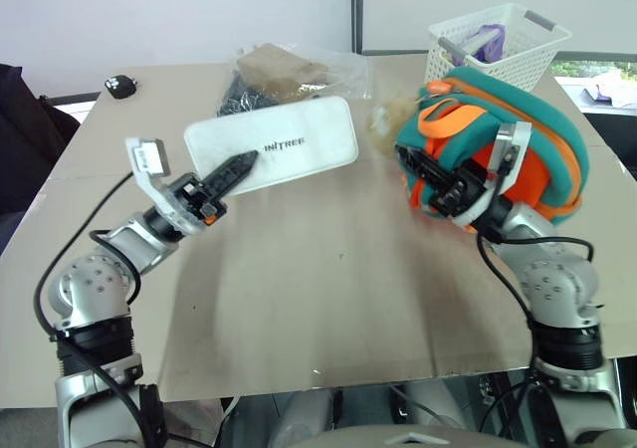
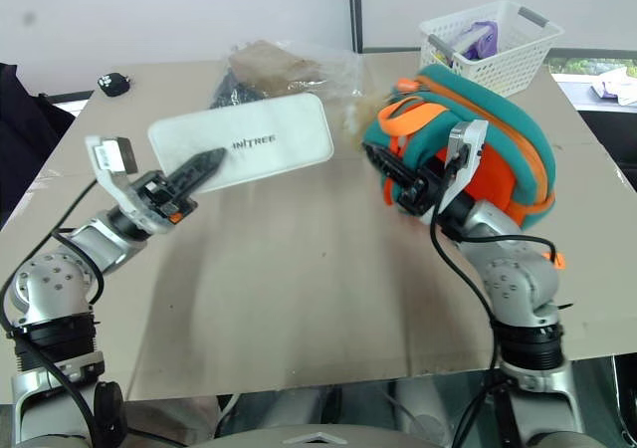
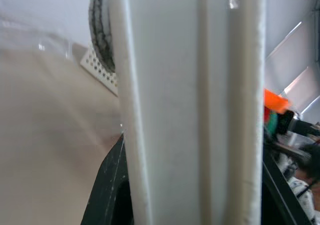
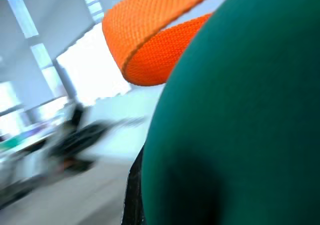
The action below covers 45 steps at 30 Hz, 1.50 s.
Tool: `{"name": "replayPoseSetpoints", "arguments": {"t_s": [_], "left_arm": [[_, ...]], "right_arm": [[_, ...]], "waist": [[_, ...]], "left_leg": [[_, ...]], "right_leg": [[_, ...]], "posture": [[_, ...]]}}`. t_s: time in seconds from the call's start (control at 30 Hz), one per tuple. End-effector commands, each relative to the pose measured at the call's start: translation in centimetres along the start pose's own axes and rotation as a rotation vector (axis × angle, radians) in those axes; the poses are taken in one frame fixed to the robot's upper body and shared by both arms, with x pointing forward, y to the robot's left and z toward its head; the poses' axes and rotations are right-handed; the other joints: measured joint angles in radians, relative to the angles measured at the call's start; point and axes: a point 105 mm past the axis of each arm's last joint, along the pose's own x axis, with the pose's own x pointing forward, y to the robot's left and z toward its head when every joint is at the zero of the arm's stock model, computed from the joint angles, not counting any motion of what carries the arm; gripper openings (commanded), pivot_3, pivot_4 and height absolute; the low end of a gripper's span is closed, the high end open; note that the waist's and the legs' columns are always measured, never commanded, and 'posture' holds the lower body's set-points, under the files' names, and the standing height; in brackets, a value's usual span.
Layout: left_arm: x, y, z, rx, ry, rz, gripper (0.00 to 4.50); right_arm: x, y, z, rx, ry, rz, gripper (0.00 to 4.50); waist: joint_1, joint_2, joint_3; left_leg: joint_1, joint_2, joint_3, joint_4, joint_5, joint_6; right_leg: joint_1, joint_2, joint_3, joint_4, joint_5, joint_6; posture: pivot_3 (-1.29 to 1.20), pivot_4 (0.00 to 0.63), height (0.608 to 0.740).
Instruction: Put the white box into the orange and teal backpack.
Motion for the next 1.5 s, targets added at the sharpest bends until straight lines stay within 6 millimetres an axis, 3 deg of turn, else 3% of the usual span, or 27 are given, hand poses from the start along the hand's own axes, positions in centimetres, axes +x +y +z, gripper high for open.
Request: {"name": "replayPoseSetpoints", "arguments": {"t_s": [0.03,0.17,0.33,0.5,0.67,0.8,0.9,1.03,1.13,1.23,1.3,1.37,1.47,1.5], "left_arm": [[0.2,-0.4,2.7,0.165,-0.057,-0.017,1.09],[1.3,-1.2,3.3,0.293,-0.065,-0.071,1.09],[3.2,-3.5,2.1,0.415,-0.026,-0.211,1.09],[2.5,-5.0,1.0,0.369,0.002,-0.314,1.09],[1.7,-4.7,0.6,0.356,0.031,-0.321,1.09],[2.2,-4.1,-1.7,0.384,0.148,-0.347,1.09],[4.9,-2.9,-4.5,0.436,0.243,-0.387,1.09],[10.4,-1.4,-5.3,0.518,0.232,-0.390,1.09],[14.7,-1.8,-6.5,0.563,0.246,-0.418,1.09],[19.1,-4.1,-8.4,0.625,0.242,-0.489,1.09],[20.2,-5.3,-9.2,0.627,0.239,-0.534,2.11],[20.4,-6.1,-9.6,0.610,0.239,-0.579,2.82],[19.8,-5.4,-8.9,0.602,0.229,-0.543,4.30],[19.4,-4.8,-8.4,0.615,0.222,-0.509,4.46]], "right_arm": [[-1.9,3.5,4.1,0.112,-0.076,0.232,0.03],[-2.8,3.0,5.4,0.133,-0.094,0.200,0.03],[-2.9,3.2,5.2,0.162,-0.096,0.195,0.03],[-2.7,2.8,5.1,0.145,-0.107,0.166,0.03],[-2.6,2.7,4.7,0.147,-0.104,0.149,0.03],[-2.5,2.6,4.5,0.145,-0.094,0.134,0.03],[-2.2,2.7,4.4,0.149,-0.091,0.142,0.03],[-2.0,2.6,4.1,0.144,-0.088,0.136,0.03],[-1.8,2.6,4.0,0.142,-0.099,0.132,0.03],[-1.6,2.6,3.6,0.141,-0.106,0.122,0.03],[-1.5,2.6,3.4,0.141,-0.112,0.117,0.00],[-1.3,2.6,3.3,0.138,-0.121,0.113,0.00],[-1.3,2.6,3.3,0.131,-0.131,0.102,0.00],[-1.3,2.6,3.3,0.129,-0.135,0.097,0.00]], "waist": [[0.003,-0.001,0.002],[0.009,-0.004,0.002],[0.011,-0.004,0.003],[0.009,-0.004,0.003],[0.009,-0.004,0.003],[0.013,-0.004,0.003],[0.031,-0.005,0.003],[0.050,-0.006,0.003],[0.050,-0.006,0.003],[0.048,-0.007,0.003],[0.048,-0.007,0.003],[0.037,-0.007,0.003],[0.018,-0.007,0.003],[0.017,-0.007,0.003]], "left_leg": [[-0.001,0.000,-0.001,0.000,0.000,0.000],[-0.007,-0.001,-0.004,0.002,0.000,0.000],[-0.009,-0.001,-0.004,0.002,0.000,0.000],[-0.010,-0.002,-0.004,0.003,0.000,0.000],[-0.009,-0.001,-0.004,0.004,0.000,0.000],[-0.010,-0.002,-0.004,0.004,0.000,0.000],[-0.009,-0.002,-0.004,0.004,0.000,0.000],[-0.011,-0.004,-0.007,0.007,0.000,0.000],[-0.012,-0.006,-0.006,0.008,0.000,0.000],[-0.013,-0.008,-0.007,0.008,0.000,0.001],[-0.014,-0.008,-0.007,0.008,0.000,0.001],[-0.014,-0.008,-0.007,0.009,0.000,0.001],[-0.014,-0.007,-0.007,0.008,0.000,0.001],[-0.013,-0.007,-0.007,0.009,0.000,0.001]], "right_leg": [[0.000,0.000,-0.001,0.000,0.000,0.000],[-0.003,-0.001,-0.005,-0.002,0.000,0.000],[-0.005,-0.002,-0.005,-0.001,0.000,0.000],[-0.005,-0.002,-0.005,-0.001,0.000,0.000],[-0.005,-0.002,-0.005,0.000,0.000,0.000],[-0.005,-0.002,-0.006,0.000,0.000,0.000],[-0.005,-0.002,-0.006,0.000,0.000,0.000],[-0.004,-0.003,-0.011,0.000,0.000,0.000],[-0.004,-0.005,-0.012,0.000,0.000,0.001],[-0.005,-0.006,-0.013,-0.001,0.000,0.001],[-0.005,-0.006,-0.013,0.000,0.000,0.001],[-0.006,-0.006,-0.013,0.000,0.001,0.001],[-0.007,-0.006,-0.011,0.003,0.000,0.001],[-0.008,-0.006,-0.011,0.005,0.000,0.001]], "posture": [[0.00,0.150,0.740],[0.00,0.150,0.740],[0.00,0.150,0.740],[0.00,0.150,0.740],[0.00,0.150,0.740],[0.00,0.150,0.740],[0.00,0.150,0.740],[0.00,0.150,0.740],[0.00,0.150,0.740],[0.00,0.150,0.740],[0.00,0.150,0.740],[0.00,0.150,0.740],[0.00,0.150,0.740],[0.00,0.150,0.740]]}}
